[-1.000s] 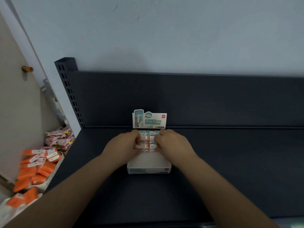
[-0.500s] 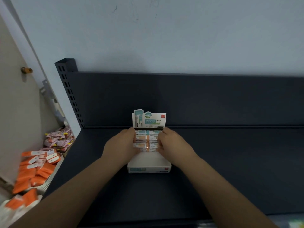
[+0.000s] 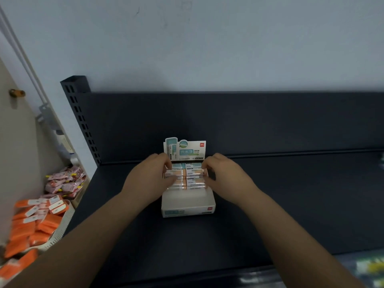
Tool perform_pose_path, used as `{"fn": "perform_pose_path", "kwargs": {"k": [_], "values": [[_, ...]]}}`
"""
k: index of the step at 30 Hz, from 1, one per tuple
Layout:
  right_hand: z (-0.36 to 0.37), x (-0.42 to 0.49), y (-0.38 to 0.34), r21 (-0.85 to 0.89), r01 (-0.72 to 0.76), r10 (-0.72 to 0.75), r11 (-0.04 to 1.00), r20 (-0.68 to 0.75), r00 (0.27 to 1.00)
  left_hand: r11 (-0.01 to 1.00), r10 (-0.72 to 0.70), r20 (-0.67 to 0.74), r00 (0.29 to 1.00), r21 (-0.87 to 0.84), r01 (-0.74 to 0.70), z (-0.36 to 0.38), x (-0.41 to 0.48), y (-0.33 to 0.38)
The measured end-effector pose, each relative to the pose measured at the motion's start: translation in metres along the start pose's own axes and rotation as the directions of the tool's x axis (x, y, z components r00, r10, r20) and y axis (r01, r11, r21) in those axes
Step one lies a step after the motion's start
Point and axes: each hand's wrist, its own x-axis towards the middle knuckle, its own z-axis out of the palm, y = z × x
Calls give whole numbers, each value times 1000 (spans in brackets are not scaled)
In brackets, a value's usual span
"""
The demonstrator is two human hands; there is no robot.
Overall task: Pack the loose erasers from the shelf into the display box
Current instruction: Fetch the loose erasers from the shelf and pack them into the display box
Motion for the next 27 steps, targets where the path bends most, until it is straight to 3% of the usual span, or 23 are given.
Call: {"fn": "perform_pose_path", "kwargs": {"k": [8,16,27], "values": [[-9,-19,7,-101,-117,120,988,29,992,996,81,28,996,-33,-80,2,3,17],[-21,-45,34,-131,-145,149,981,17,989,980,198,75,977,14,-199,16,-3,58],[-70,-115,116,-100,-177,174,979,-33,984,949,310,84,947,36,-314,65,-11,171]]}}
